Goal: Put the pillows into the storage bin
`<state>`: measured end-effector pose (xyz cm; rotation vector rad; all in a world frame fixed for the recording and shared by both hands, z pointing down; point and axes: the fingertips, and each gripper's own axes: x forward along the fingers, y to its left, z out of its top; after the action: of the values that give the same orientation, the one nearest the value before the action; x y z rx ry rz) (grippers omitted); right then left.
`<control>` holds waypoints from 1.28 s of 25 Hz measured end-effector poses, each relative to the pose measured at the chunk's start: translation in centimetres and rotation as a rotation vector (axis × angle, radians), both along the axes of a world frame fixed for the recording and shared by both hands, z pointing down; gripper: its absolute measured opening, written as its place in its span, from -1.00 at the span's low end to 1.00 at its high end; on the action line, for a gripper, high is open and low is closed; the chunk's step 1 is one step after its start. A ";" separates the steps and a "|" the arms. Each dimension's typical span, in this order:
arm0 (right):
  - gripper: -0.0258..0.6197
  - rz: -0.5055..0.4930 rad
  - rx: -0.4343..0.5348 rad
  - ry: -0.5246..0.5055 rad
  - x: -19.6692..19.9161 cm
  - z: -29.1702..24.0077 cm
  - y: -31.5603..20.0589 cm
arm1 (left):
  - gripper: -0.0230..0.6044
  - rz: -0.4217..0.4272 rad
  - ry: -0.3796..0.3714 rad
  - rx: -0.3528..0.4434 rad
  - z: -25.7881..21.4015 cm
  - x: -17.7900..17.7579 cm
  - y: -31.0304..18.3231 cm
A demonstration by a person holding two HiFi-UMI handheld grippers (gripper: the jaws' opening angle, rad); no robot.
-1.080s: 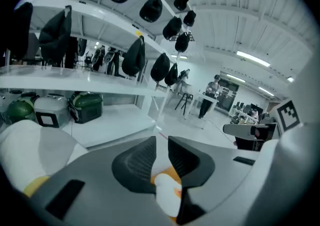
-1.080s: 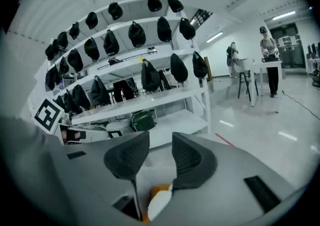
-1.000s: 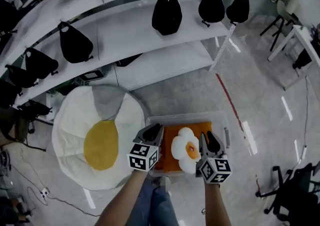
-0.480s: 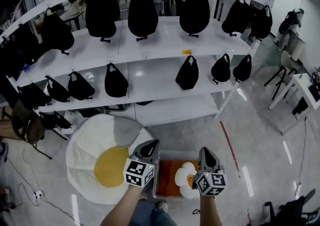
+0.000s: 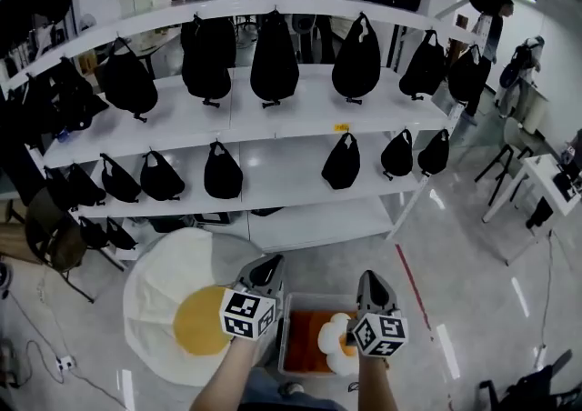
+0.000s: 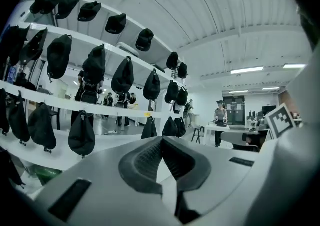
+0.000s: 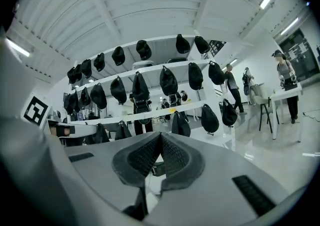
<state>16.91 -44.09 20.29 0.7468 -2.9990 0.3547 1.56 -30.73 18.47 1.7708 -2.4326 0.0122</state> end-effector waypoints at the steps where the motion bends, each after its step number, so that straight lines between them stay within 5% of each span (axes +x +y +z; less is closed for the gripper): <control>1: -0.92 0.001 -0.001 0.000 0.1 0.0 0.1 | -0.86 -0.001 -0.004 0.001 0.0 0.0 0.1; 32: -0.92 -0.055 -0.029 0.053 -0.8 2.0 0.6 | -0.86 -0.013 0.023 -0.035 2.0 -0.2 0.4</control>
<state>16.07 -43.48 22.31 0.6588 -2.9510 0.3696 1.35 -30.37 20.49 1.7309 -2.4130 0.0330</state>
